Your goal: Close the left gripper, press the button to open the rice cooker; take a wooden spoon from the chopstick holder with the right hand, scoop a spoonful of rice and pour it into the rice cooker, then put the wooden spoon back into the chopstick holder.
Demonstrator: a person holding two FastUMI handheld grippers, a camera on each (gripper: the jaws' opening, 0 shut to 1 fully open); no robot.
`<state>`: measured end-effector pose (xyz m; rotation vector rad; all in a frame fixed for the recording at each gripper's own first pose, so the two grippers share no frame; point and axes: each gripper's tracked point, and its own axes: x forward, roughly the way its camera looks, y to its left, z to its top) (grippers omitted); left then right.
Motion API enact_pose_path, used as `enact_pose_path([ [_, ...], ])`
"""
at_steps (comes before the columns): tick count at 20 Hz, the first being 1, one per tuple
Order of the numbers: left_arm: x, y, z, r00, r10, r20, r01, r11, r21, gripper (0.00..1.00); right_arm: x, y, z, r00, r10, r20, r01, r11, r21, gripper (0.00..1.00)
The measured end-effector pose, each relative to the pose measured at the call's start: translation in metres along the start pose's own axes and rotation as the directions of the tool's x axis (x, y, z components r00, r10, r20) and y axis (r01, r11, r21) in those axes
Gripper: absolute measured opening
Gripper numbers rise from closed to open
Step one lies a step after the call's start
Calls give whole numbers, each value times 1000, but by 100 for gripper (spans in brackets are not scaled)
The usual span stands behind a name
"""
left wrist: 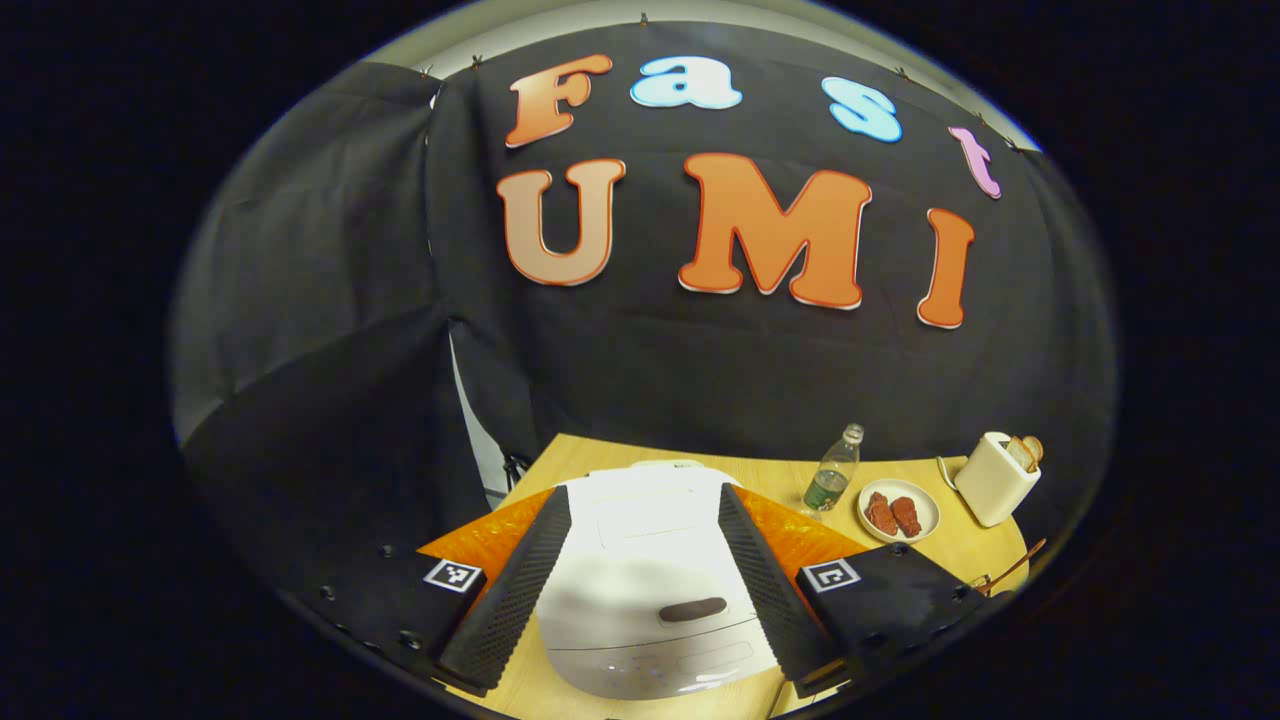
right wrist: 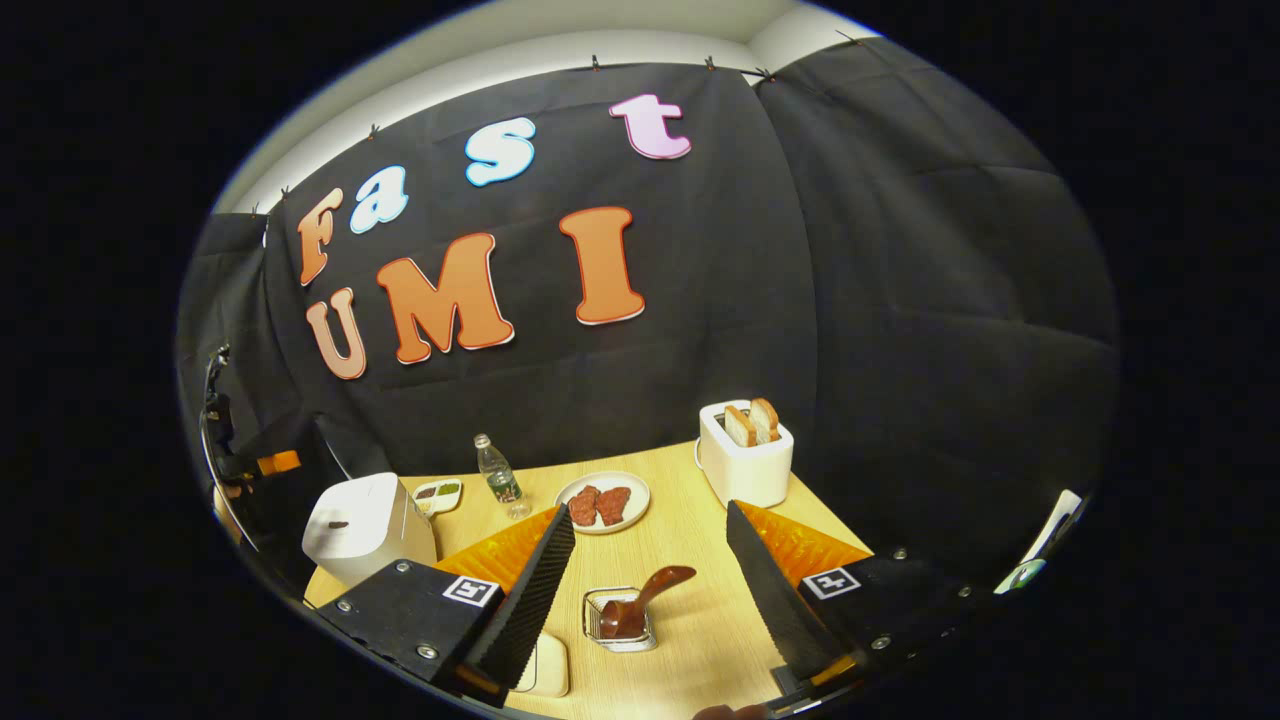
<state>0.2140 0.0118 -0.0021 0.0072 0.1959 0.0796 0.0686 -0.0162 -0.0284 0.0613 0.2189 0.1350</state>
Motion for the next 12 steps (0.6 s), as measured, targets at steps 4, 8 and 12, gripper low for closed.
enact_pose_path([
  [4, -53, 16, 74, 987, -8, 159, 14, 999, -36, 99, -1, 15, 31, 998, 10, 63, -8, 999, -38, 95],
  [8, -102, 28, 113, 966, -3, 259, 7, 1000, -17, 99, -5, 25, 55, 992, 14, 127, 1, 994, -113, 94],
  [12, -137, 33, 124, 957, -19, 289, 25, 1000, -16, 99, -16, 27, 70, 987, 7, 163, 19, 987, -158, 95],
])
